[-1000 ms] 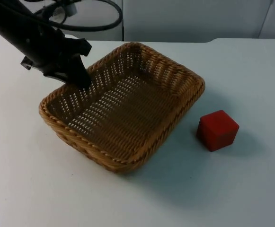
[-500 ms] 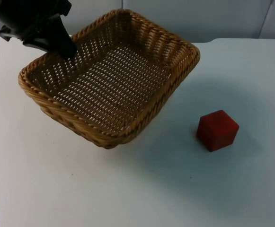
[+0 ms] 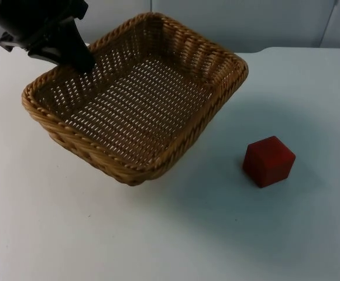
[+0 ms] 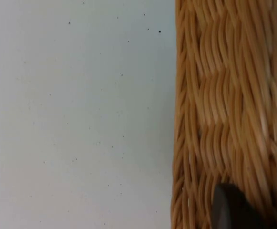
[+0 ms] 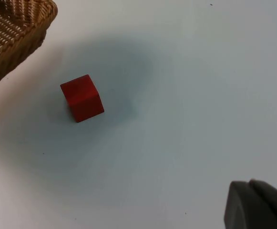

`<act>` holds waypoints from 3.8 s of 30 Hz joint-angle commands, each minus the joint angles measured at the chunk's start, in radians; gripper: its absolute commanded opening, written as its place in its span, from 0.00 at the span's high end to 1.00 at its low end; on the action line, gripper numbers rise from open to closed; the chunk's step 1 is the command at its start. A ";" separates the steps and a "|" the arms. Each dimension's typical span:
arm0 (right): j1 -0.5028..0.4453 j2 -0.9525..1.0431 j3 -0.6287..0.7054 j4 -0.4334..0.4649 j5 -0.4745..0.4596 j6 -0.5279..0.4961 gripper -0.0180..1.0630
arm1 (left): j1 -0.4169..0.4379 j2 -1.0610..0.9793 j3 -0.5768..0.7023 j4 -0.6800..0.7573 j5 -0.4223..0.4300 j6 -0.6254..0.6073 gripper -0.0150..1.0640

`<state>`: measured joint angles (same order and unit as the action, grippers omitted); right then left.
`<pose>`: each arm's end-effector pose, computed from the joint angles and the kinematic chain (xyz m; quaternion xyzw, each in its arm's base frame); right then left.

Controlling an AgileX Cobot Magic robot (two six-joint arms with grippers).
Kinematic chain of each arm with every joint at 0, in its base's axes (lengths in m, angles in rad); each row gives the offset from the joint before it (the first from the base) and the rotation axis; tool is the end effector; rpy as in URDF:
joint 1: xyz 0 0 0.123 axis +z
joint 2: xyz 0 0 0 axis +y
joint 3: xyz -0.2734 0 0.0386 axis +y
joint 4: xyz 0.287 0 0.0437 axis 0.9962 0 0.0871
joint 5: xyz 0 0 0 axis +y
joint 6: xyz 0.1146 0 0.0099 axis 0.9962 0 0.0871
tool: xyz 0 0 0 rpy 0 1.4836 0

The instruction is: Pick up the basket with the left hand and place the cube into the basket with the right hand.

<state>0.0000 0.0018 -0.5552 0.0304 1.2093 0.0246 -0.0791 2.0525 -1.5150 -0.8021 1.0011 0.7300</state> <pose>0.0447 0.0033 0.2881 0.0087 0.8769 0.0210 0.4801 0.4493 -0.1055 0.1504 0.1865 0.9198 -0.3053 0.1610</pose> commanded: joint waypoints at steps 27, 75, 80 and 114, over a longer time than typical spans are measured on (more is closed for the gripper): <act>0.000 -0.002 0.002 -0.002 -0.012 0.002 0.98 | 0.003 -0.017 -0.012 -0.030 -0.120 -0.006 0.99; 0.165 1.020 -0.206 0.072 -0.536 -0.148 0.01 | 0.003 -0.017 -0.012 -0.028 -0.195 -0.006 0.99; 0.292 1.244 -0.236 0.072 -0.628 -0.101 0.01 | 0.003 -0.017 -0.012 -0.028 -0.195 -0.006 0.99; 0.420 1.878 -0.425 -0.068 -0.749 -0.080 0.01 | 0.003 -0.017 -0.012 -0.028 -0.195 -0.006 0.99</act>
<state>0.4150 1.8765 -0.9731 -0.0297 0.4705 -0.0575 -0.0791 2.0525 -1.5150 -0.8021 0.8078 0.7300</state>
